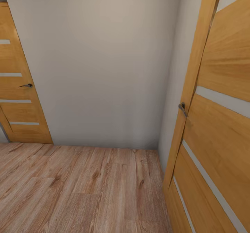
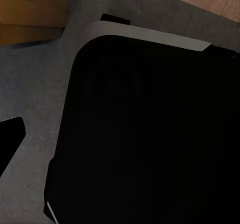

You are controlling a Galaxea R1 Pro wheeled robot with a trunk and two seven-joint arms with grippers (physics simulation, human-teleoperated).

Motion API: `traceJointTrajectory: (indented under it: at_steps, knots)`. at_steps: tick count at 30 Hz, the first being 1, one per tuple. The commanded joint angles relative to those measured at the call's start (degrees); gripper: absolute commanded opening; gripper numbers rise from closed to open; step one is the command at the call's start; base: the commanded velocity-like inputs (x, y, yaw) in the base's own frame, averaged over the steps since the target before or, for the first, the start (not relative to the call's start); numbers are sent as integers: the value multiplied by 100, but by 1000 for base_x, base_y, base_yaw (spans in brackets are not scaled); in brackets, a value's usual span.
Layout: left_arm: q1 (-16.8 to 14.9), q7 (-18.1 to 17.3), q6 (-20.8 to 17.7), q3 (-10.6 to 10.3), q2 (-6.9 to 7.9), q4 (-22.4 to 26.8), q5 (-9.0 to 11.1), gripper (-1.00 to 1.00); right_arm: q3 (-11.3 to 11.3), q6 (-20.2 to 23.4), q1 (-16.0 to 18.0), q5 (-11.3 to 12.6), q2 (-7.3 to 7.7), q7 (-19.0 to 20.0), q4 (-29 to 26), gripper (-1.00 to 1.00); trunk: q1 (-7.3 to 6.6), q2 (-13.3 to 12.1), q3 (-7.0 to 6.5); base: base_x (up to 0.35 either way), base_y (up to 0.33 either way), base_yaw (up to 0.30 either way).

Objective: Move the two storage containers from the living room to the garage. In the garage, place one container on the floor and stack the other container on top of it (either order is fine).

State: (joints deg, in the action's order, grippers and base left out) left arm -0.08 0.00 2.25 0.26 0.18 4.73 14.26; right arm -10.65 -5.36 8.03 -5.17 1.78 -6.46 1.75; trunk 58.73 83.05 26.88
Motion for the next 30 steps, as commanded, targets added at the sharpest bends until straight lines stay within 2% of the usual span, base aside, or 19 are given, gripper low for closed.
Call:
traceJointTrajectory:
  at_steps: [1,8,30]
  knots:
    - [-1,0,12,0,0,1,24,100,-7,-26,7,-55,-1,-25,19,100,0,3,5,0,0,26]
    - [-1,0,12,-8,0,0,23,100,-7,-26,7,-55,-21,-24,19,100,0,3,5,118,0,7]
    - [-1,0,12,-8,6,1,25,100,-7,-26,9,-63,-20,-27,19,100,0,3,5,316,0,1]
